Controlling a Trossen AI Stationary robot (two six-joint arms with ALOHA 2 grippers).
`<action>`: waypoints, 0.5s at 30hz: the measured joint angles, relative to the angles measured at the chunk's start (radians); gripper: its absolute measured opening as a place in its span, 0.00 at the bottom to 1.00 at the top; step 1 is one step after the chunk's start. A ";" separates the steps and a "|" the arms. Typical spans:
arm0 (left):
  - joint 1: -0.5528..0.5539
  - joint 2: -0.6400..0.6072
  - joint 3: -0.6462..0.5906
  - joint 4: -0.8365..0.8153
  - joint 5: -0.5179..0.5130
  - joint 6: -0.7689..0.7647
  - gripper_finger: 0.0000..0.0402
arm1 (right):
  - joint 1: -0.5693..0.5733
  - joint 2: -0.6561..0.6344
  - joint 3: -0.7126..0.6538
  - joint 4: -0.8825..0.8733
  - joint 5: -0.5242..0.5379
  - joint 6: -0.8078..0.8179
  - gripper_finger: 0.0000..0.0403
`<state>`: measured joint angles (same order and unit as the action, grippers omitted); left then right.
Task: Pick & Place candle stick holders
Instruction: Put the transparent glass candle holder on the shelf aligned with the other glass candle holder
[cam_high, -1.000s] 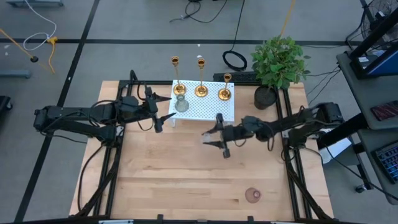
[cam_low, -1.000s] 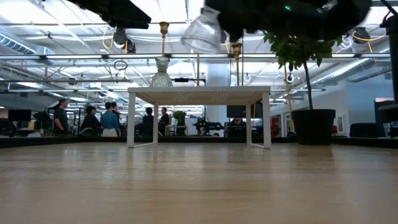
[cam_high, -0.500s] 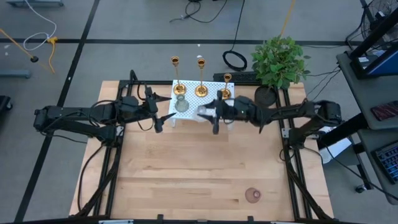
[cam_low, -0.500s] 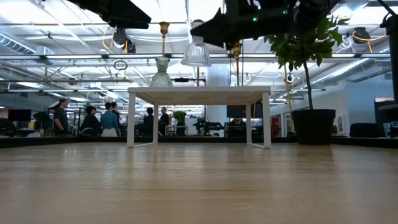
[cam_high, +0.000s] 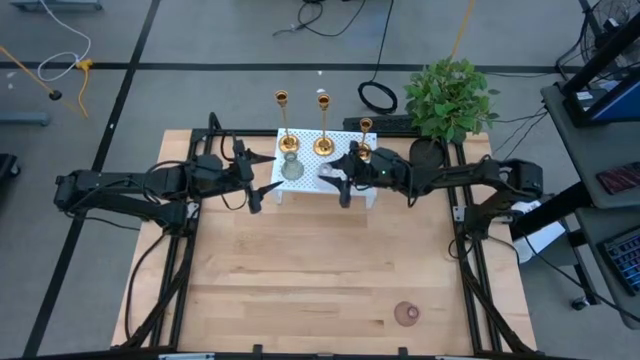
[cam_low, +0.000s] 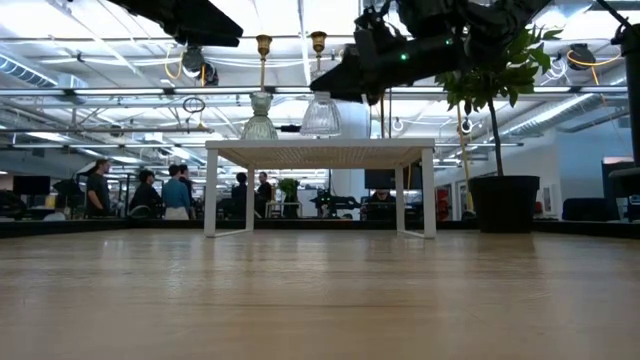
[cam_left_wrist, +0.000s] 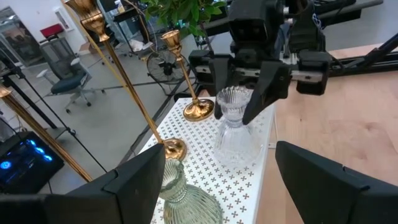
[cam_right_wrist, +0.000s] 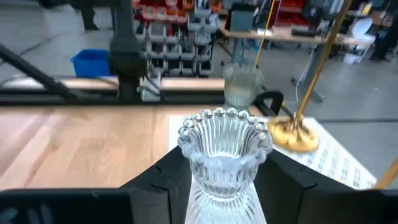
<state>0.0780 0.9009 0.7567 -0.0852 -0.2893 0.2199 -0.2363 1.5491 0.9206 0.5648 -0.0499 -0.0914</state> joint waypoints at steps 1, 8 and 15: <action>0.000 0.000 0.000 0.000 0.000 0.000 0.78 | 0.000 0.009 0.001 0.020 0.005 0.000 0.34; 0.000 0.000 0.000 0.001 0.000 0.001 0.78 | -0.008 0.021 0.002 0.068 0.055 0.008 0.36; 0.000 0.000 0.000 0.002 0.000 0.001 0.78 | -0.014 0.062 0.004 0.074 0.053 0.026 0.34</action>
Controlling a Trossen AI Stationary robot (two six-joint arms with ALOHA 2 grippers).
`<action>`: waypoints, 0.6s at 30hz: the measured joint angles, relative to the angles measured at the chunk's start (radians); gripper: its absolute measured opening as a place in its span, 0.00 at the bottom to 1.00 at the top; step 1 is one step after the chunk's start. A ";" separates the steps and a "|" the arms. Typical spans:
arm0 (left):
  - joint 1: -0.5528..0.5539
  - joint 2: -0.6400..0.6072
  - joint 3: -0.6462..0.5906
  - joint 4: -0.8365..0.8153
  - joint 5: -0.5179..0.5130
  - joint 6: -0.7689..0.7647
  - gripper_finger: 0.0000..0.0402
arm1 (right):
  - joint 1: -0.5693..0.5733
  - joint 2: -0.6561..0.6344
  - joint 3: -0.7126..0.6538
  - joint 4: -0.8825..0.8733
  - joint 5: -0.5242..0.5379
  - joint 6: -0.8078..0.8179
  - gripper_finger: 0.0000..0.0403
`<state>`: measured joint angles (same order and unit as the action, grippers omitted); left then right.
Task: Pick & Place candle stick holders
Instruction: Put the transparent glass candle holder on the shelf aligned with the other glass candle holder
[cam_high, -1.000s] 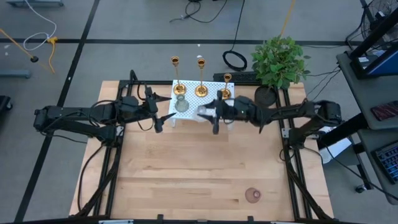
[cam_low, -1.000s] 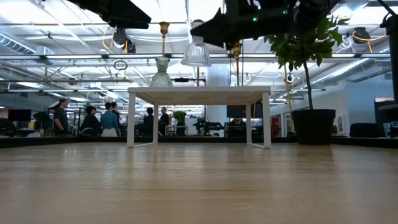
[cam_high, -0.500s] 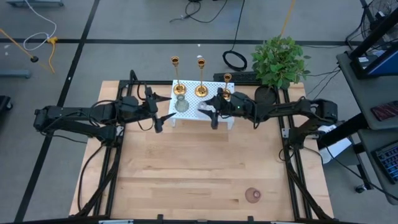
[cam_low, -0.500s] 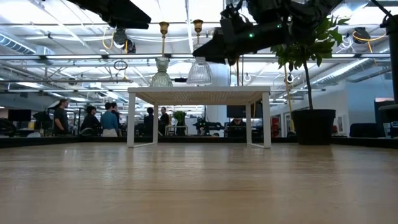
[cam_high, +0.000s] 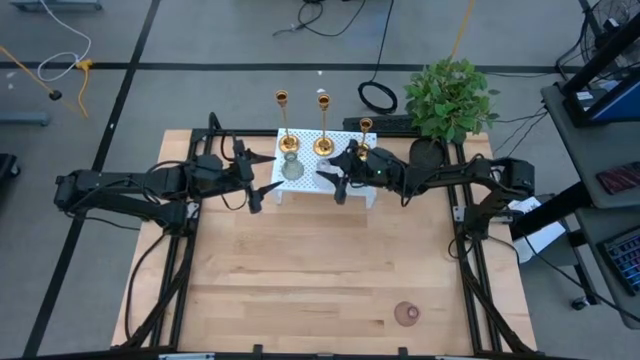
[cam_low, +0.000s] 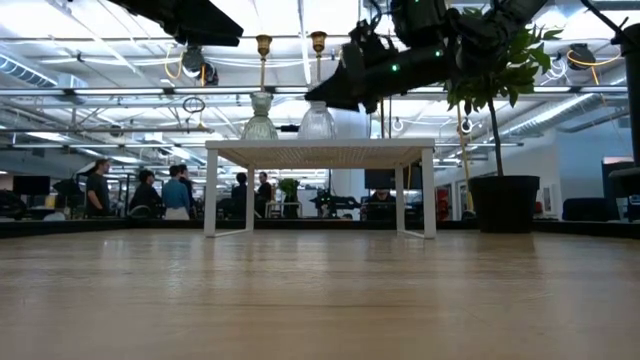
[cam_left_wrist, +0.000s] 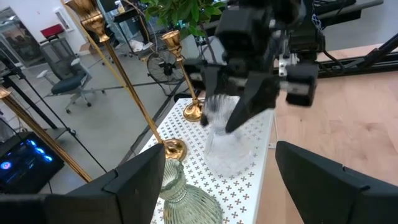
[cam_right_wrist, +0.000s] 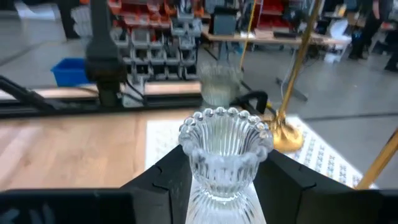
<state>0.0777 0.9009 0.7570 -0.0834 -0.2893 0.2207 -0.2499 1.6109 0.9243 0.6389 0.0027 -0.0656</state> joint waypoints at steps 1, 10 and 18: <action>0.000 0.000 0.000 0.000 0.000 0.000 0.78 | -0.001 0.003 -0.002 -0.005 0.002 0.006 0.34; 0.000 0.000 0.000 0.000 0.000 0.000 0.78 | -0.017 0.002 -0.002 0.000 -0.004 0.002 0.42; 0.000 0.000 0.000 0.000 0.000 0.000 0.78 | -0.017 0.002 -0.002 0.001 -0.004 0.001 0.44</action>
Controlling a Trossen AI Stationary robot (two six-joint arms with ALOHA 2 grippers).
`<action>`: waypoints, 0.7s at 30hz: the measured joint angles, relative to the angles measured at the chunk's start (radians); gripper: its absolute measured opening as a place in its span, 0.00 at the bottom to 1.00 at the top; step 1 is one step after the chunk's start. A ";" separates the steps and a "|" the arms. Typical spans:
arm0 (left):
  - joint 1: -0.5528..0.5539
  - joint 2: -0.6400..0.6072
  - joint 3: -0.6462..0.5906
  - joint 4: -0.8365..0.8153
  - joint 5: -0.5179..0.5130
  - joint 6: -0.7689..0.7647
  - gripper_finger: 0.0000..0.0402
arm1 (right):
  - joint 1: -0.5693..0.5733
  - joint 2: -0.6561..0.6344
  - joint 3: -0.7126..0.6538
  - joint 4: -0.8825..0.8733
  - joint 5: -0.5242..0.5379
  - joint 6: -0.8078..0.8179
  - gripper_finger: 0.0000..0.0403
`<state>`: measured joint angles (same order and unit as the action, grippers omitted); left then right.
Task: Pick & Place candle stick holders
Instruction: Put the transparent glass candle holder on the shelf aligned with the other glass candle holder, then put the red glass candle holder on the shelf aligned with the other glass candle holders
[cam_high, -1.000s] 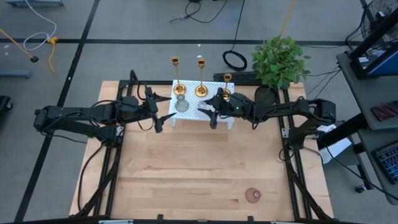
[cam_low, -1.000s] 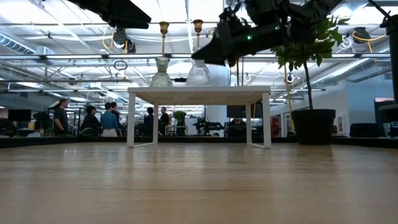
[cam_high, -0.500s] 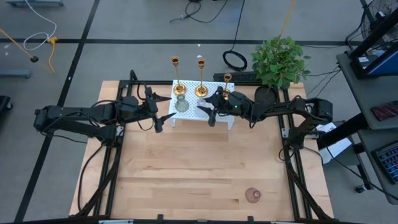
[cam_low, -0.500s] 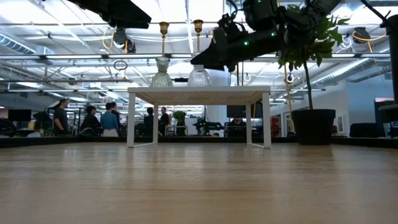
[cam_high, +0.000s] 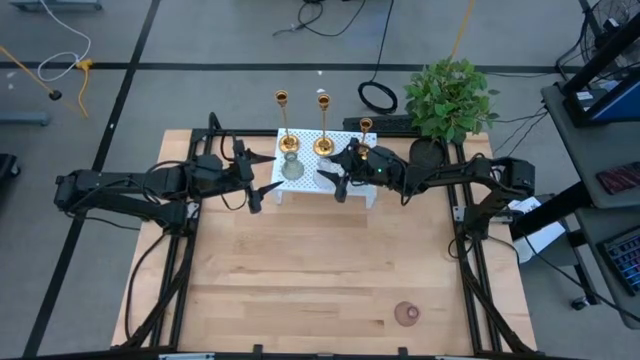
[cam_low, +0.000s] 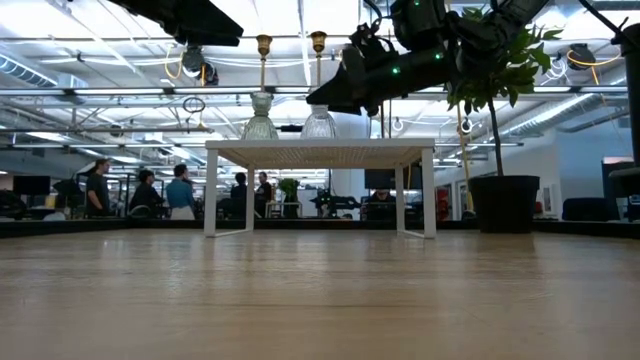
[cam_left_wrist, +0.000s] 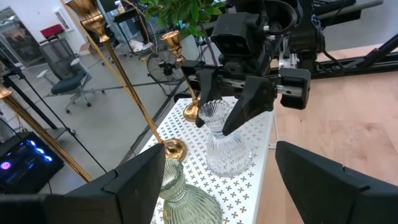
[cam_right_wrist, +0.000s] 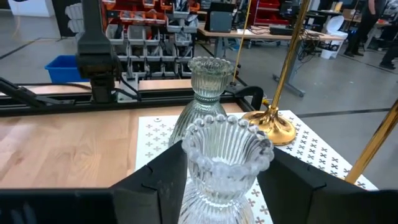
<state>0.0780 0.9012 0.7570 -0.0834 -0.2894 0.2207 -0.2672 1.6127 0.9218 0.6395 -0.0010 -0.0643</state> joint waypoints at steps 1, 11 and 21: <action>0.000 0.000 0.000 0.000 0.000 0.000 0.78 | 0.000 0.000 0.000 0.000 0.000 0.000 0.45; 0.000 0.000 0.000 0.000 0.000 0.000 0.78 | 0.000 0.000 0.000 0.023 0.000 -0.008 0.60; -0.001 0.000 0.000 -0.004 0.000 0.000 0.78 | 0.000 0.000 0.000 0.150 0.000 -0.061 0.63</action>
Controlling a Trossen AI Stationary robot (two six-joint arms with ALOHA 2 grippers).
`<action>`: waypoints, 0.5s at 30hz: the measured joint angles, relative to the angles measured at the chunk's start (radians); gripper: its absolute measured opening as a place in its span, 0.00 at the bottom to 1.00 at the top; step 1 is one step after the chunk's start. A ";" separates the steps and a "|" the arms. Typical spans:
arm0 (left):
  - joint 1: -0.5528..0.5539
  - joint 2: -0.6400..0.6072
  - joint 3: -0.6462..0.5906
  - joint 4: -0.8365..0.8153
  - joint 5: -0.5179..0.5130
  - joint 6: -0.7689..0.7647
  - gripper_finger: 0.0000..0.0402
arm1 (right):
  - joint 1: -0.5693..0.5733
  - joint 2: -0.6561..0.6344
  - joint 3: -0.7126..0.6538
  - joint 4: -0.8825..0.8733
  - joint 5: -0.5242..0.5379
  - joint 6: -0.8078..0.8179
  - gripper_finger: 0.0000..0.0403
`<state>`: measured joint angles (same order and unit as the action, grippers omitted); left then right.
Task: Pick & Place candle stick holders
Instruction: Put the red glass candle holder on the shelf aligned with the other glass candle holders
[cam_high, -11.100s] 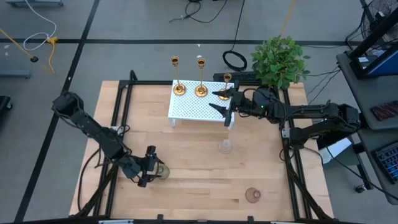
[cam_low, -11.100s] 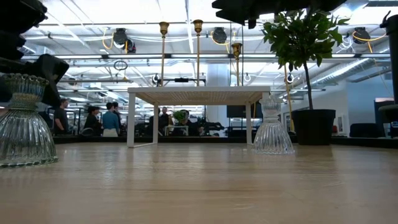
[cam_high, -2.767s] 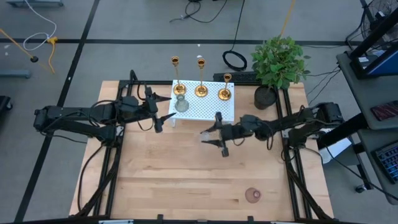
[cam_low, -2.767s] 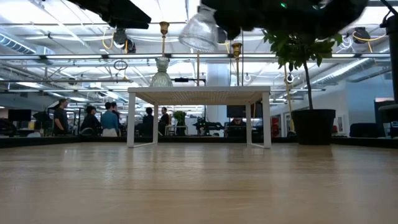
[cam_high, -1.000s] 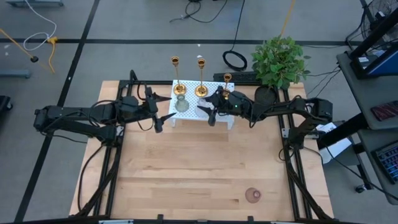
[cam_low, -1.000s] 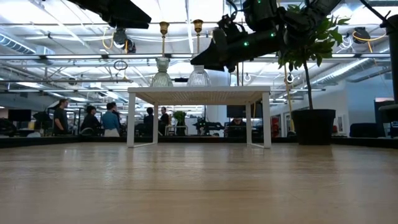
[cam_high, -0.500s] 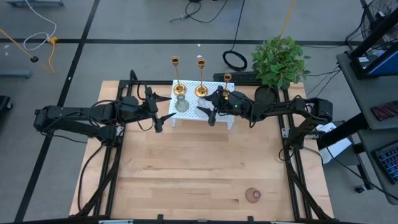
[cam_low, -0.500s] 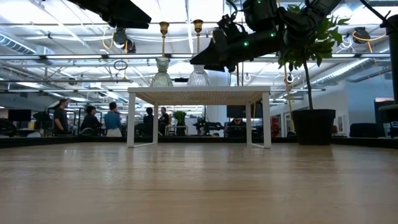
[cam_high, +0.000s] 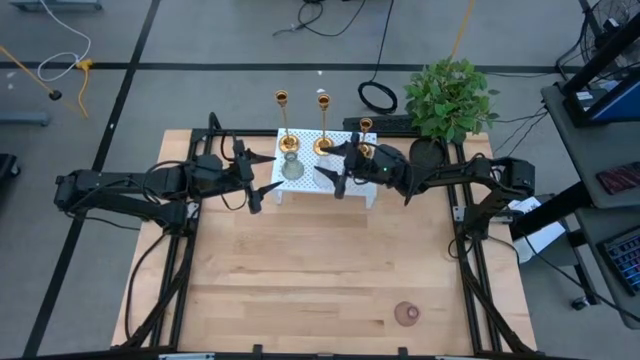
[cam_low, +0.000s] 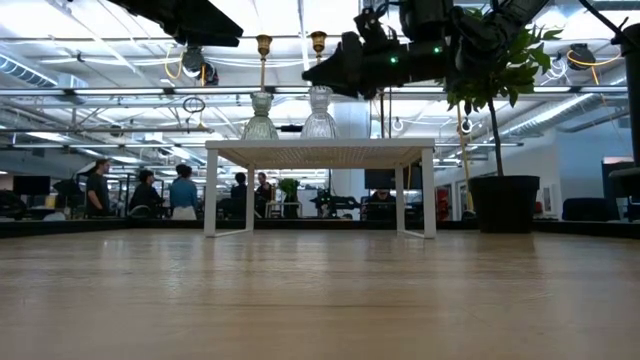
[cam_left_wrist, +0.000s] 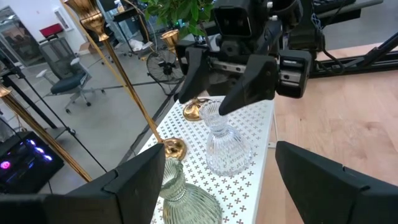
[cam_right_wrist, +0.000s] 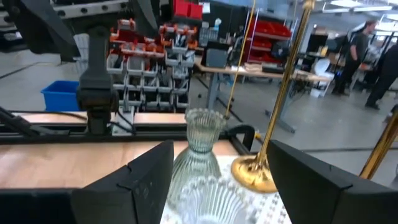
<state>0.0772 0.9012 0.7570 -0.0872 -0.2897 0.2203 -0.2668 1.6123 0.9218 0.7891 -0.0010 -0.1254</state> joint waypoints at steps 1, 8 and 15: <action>0.000 0.000 0.000 0.000 0.000 0.000 0.78 | 0.000 0.000 0.000 0.007 0.000 -0.007 0.63; 0.000 0.000 0.000 0.000 0.000 0.000 0.78 | 0.014 -0.060 -0.001 -0.046 0.001 -0.033 0.63; 0.000 0.000 0.000 0.001 0.000 0.000 0.78 | 0.114 -0.195 -0.001 -0.283 0.000 -0.070 0.63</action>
<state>0.0772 0.9012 0.7570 -0.0864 -0.2897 0.2202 -0.1533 1.4172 0.9211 0.5065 -0.0010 -0.1958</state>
